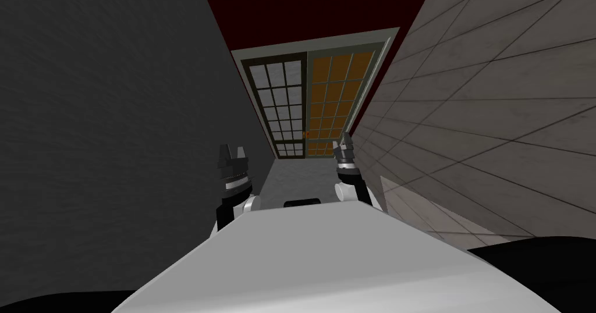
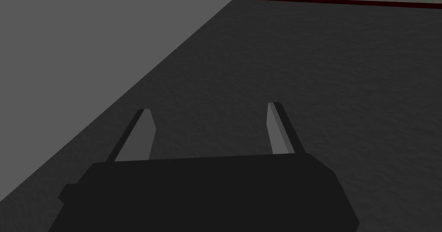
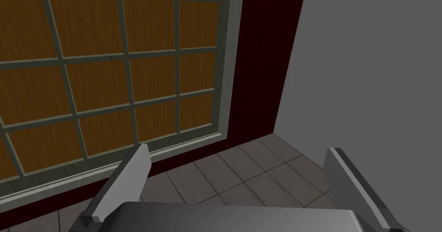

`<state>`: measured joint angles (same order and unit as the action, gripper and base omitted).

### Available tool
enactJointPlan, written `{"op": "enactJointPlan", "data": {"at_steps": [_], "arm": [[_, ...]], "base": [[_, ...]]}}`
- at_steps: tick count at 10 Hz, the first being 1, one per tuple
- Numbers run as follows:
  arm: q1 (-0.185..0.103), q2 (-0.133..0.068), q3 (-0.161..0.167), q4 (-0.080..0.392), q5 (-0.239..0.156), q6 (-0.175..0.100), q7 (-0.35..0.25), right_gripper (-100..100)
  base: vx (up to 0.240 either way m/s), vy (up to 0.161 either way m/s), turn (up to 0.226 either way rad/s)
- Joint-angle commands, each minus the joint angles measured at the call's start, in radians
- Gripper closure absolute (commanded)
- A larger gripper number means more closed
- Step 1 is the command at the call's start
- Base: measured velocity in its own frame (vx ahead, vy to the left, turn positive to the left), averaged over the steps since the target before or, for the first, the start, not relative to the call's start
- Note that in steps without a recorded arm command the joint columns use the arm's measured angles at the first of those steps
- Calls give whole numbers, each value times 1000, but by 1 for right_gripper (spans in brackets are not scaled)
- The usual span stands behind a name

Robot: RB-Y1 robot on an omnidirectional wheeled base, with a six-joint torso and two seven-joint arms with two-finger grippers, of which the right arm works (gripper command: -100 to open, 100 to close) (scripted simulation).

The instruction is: Pull the door open

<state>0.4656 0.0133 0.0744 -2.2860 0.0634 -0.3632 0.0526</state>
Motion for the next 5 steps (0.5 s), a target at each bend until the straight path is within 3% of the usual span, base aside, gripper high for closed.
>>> {"op": "enactJointPlan", "data": {"at_steps": [1,5], "arm": [[4,-8,0,17,-1,-11,21,-100],[15,-25,-1,64,-2,-41,81,-100]], "base": [[103,17,22],[183,34,24]]}}
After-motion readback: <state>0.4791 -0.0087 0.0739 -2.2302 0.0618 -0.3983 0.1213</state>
